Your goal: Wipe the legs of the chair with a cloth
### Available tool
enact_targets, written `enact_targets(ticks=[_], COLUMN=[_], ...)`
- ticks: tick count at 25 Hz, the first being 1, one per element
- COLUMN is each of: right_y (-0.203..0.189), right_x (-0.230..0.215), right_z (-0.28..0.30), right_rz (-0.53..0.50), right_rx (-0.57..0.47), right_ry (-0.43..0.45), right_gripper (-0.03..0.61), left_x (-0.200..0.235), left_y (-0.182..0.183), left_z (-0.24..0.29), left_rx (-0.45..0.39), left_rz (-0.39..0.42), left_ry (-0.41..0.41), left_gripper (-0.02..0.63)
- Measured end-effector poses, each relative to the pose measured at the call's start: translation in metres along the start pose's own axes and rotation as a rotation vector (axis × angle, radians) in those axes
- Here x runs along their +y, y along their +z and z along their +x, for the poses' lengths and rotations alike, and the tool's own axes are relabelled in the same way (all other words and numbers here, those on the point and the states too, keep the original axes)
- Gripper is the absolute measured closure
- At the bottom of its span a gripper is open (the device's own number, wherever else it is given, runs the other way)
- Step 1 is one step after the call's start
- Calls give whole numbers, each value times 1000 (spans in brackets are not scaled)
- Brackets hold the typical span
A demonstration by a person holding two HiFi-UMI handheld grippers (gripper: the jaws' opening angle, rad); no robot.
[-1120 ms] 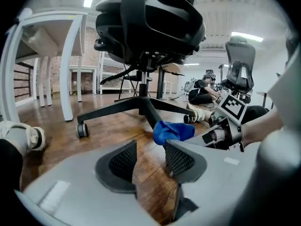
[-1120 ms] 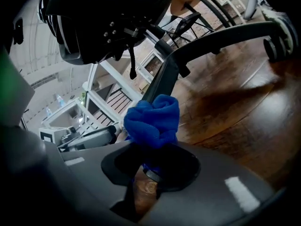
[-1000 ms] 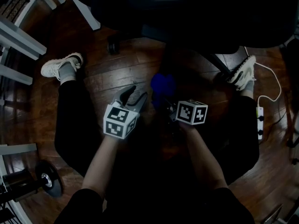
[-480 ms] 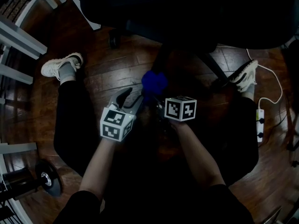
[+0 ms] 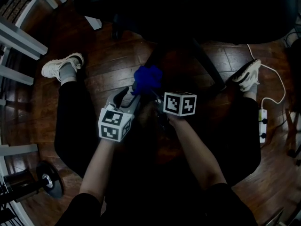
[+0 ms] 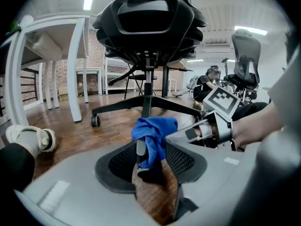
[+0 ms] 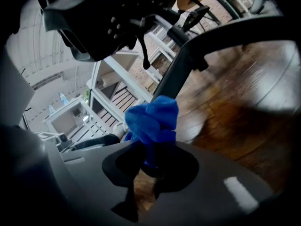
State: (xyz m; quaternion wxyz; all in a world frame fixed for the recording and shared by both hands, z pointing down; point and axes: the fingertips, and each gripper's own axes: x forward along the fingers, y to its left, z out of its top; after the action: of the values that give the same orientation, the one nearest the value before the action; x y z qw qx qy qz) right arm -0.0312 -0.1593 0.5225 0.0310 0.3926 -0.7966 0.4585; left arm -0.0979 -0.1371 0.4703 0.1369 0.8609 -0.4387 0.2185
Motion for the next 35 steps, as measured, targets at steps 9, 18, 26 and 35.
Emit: enact_targets(ticks=[9, 18, 26, 35], right_y=[135, 180, 155, 115], right_x=[-84, -110, -129, -150], right_z=[-62, -49, -107, -182], right_rz=[7, 47, 94, 98], right_rx=[-373, -464, -553, -568], right_ry=[-256, -322, -436, -562], right_gripper=[526, 531, 534, 534], left_x=[-29, -37, -47, -79], left_y=[33, 15, 16, 27], left_z=[5, 6, 13, 27], left_rx=[-113, -59, -79, -122], left_rz=[76, 80, 90, 73], left_ry=[-66, -85, -92, -160], left_gripper=[425, 425, 425, 425])
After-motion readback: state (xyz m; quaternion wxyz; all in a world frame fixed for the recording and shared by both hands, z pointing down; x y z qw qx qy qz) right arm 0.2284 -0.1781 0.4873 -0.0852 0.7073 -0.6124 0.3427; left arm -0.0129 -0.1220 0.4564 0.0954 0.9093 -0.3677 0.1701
